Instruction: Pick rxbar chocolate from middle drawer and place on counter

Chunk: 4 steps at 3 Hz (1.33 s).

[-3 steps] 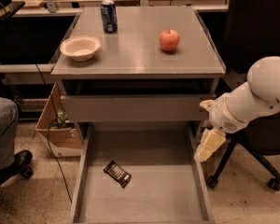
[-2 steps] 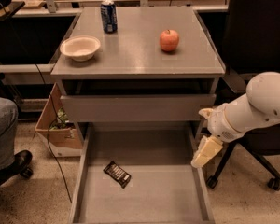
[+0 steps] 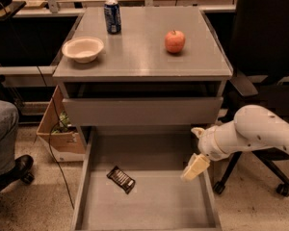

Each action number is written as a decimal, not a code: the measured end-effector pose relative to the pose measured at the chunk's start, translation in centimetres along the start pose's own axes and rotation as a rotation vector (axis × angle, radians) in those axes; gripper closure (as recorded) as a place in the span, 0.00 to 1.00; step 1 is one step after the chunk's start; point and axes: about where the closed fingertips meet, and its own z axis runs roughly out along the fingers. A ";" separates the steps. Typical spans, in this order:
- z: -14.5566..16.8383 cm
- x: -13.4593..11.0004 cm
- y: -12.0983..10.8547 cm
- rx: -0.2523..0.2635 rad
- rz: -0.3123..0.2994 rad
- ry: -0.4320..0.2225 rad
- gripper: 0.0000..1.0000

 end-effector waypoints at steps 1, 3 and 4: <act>4.8 0.5 0.2 -0.014 0.014 -0.053 0.00; 14.2 -1.5 3.0 -0.105 0.032 -0.162 0.00; 18.7 -3.8 4.9 -0.161 0.041 -0.220 0.00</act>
Offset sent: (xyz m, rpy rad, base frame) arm 0.0158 0.0929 -0.1273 0.1868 0.0436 0.0251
